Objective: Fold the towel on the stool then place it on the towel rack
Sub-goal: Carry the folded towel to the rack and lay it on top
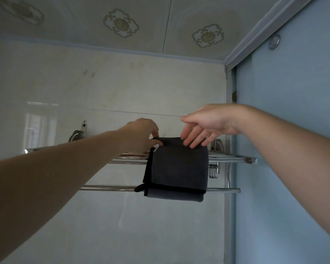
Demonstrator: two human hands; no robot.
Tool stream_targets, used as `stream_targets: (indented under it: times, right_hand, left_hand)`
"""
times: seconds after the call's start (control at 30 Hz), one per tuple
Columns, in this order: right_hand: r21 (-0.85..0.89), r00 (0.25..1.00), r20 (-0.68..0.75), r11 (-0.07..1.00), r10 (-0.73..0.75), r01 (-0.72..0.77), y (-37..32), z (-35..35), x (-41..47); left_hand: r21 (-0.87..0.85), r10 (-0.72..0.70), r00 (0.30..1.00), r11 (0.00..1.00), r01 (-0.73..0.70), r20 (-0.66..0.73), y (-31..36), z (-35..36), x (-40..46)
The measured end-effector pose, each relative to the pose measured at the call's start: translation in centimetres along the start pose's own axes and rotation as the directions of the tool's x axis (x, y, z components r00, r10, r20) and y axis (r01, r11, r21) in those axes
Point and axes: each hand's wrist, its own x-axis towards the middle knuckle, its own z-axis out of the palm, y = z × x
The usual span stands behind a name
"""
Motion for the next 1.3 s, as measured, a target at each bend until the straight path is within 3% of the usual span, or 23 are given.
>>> stream_targets:
  times: [0.27,0.37,0.43,0.5,0.53,0.67,1.07,1.3]
  right_hand:
    - [-0.028,0.997,0.021,0.997,0.073,-0.072,0.6,0.8,1.5]
    - [-0.016,0.997,0.022,0.997,0.070,-0.070,0.9,1.2,1.7]
    - [-0.009,0.998,0.023,0.998,0.062,-0.062,1.0,1.1,1.9]
    - [0.004,0.998,0.017,0.998,0.057,-0.057,1.1,1.1,2.1]
    - [0.011,0.998,0.011,0.998,0.056,-0.057,1.2,1.1,2.2]
    - [0.033,0.997,0.014,0.997,0.073,-0.073,1.8,1.0,2.9]
    - [0.065,0.996,0.012,0.994,0.087,-0.088,3.0,1.7,4.6]
    - [0.112,0.998,-0.062,0.994,-0.010,0.016,4.0,1.2,4.2]
  left_hand:
    - [-0.059,-0.080,0.991,0.995,0.086,0.103,0.0,-0.6,-0.4]
    - [-0.150,-0.092,0.994,0.984,0.100,0.064,0.1,-1.2,0.0]
    - [-0.393,-0.164,0.984,0.902,0.179,0.072,0.7,-1.6,0.7]
    - [-0.619,-0.182,0.957,0.731,0.287,0.227,1.6,-2.0,1.6]
    - [-0.655,-0.168,0.932,0.672,0.346,0.321,2.0,-2.2,2.1]
    - [-0.566,-0.131,0.844,0.688,0.455,0.520,2.6,-2.0,3.0]
    - [-0.517,-0.083,0.770,0.695,0.499,0.632,1.9,-0.7,4.0]
    - [-0.535,-0.067,0.747,0.655,0.534,0.662,1.7,-0.9,3.5]
